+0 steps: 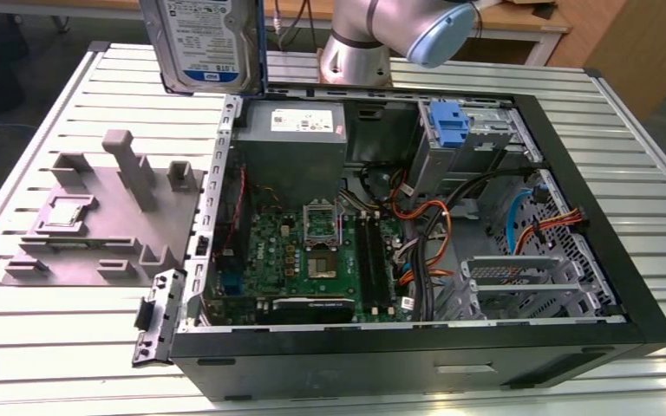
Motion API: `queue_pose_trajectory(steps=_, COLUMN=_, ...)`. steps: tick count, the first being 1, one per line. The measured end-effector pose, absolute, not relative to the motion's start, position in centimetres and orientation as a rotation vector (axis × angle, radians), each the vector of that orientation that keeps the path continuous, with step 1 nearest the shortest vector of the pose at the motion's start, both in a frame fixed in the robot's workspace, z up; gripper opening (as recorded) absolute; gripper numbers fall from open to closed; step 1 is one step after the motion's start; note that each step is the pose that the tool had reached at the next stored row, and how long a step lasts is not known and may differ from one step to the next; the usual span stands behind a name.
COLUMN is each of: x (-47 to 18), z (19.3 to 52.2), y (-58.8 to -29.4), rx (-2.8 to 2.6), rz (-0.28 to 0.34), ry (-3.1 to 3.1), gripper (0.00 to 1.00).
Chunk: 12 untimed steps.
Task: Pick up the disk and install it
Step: 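Pick up the disk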
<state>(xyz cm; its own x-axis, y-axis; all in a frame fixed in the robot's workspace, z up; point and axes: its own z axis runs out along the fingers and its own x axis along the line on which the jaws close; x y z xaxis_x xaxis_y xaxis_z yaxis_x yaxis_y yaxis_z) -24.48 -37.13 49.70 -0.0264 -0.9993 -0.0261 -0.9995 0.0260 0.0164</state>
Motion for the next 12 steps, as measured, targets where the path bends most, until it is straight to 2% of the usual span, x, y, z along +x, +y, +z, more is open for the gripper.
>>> queue_pose_trajectory(steps=8, x=-24.5, z=49.7, y=-37.1, rx=-2.187, rz=0.047, ry=2.245, gripper=0.36)
queue_pose_trajectory(steps=12, x=-24.5, z=49.7, y=-38.3, rx=-2.187, rz=0.047, ry=2.245, gripper=0.36)
